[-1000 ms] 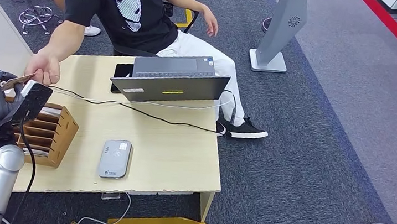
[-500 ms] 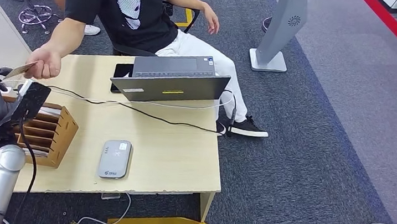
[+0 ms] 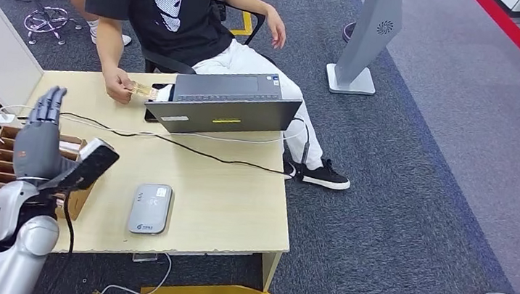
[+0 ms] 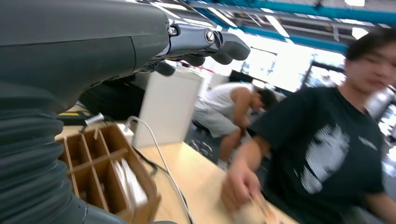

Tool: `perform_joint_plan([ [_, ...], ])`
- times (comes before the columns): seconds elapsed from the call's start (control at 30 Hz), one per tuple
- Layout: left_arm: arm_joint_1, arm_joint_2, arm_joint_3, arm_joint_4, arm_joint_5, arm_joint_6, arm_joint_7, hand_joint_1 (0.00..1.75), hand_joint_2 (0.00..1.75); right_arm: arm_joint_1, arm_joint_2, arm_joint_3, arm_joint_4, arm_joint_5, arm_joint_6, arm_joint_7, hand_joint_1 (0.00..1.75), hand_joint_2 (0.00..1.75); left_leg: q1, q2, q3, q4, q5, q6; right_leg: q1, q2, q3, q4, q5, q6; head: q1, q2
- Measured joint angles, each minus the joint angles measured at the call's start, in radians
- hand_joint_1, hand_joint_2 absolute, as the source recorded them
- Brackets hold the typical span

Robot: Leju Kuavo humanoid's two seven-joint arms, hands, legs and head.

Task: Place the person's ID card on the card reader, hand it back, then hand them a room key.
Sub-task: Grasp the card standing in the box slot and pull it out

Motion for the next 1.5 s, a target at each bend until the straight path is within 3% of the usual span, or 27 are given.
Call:
perform_joint_plan([
  [0.13,0.080,0.022,-0.118,-0.082,0.045,-0.121,-0.009,0.00,1.75,0.002,0.000,0.000,0.000,-0.014,0.002,-0.007,0.00,1.75,0.000,0.001,0.001,0.000,-0.001,0.000,0.000,0.001,0.000,0.000,0.000,0.000,0.000,0.000],
  [0.27,0.189,0.101,-0.235,-0.140,0.133,-0.273,-0.056,0.00,1.75,0.005,-0.001,0.000,0.000,-0.023,0.003,-0.023,0.00,1.75,0.001,0.004,0.001,-0.001,-0.001,0.000,0.000,0.003,-0.001,0.000,0.000,0.000,0.000,0.000],
  [0.37,0.291,0.209,-0.279,-0.213,0.173,-0.324,-0.086,0.00,1.75,0.012,-0.004,0.000,0.000,-0.033,0.002,-0.032,0.00,1.75,0.001,0.006,0.001,-0.002,-0.002,-0.001,0.001,0.005,-0.002,0.000,-0.001,-0.002,0.000,0.000],
  [0.47,0.404,0.344,-0.294,-0.323,0.159,-0.320,-0.053,0.00,1.75,0.024,-0.008,0.000,0.000,-0.048,-0.002,-0.038,0.00,1.75,0.002,0.006,0.001,-0.002,-0.002,-0.002,0.001,0.006,-0.002,0.001,-0.003,-0.003,0.000,0.000],
  [0.63,0.585,0.592,-0.297,-0.540,0.122,-0.254,0.146,0.00,1.75,0.045,-0.008,-0.003,0.000,-0.075,-0.015,-0.041,0.00,1.75,0.003,0.005,0.000,-0.003,-0.003,-0.003,0.003,0.004,-0.002,0.001,-0.004,-0.004,-0.001,0.000],
  [0.77,0.676,0.709,-0.297,-0.665,0.107,-0.206,0.233,0.00,1.75,0.057,-0.007,-0.006,0.000,-0.081,-0.021,-0.036,0.00,1.75,0.003,0.003,0.000,-0.002,-0.003,-0.003,0.003,0.002,-0.001,0.001,-0.005,-0.003,-0.001,0.000],
  [0.87,0.701,0.743,-0.297,-0.712,0.101,-0.191,0.253,0.00,1.75,0.060,-0.006,-0.007,0.000,-0.081,-0.022,-0.030,0.00,1.75,0.002,0.003,0.000,-0.002,-0.003,-0.003,0.002,0.001,0.000,0.001,-0.005,-0.003,-0.001,0.000],
  [1.03,0.709,0.752,-0.294,-0.738,0.058,-0.175,0.277,0.00,1.75,0.061,0.000,-0.008,0.000,-0.081,-0.022,-0.023,0.00,1.75,0.002,0.003,0.001,-0.002,-0.003,-0.003,0.002,0.001,0.001,0.001,-0.005,-0.002,0.000,0.000],
  [1.27,0.740,0.725,-0.198,-0.753,-0.093,-0.152,0.425,0.00,1.75,0.067,0.017,-0.035,0.000,-0.101,-0.035,-0.008,0.00,1.75,0.002,0.003,0.002,-0.002,-0.003,-0.003,0.002,0.001,0.001,0.001,-0.005,-0.003,0.000,0.000],
  [1.5,0.786,0.690,-0.106,-0.758,-0.136,-0.165,0.488,0.00,1.75,0.071,0.029,-0.050,0.000,-0.095,-0.040,0.001,0.00,1.75,0.002,0.003,0.002,-0.002,-0.003,-0.003,0.002,0.001,0.001,0.001,-0.005,-0.003,0.000,0.000],
])
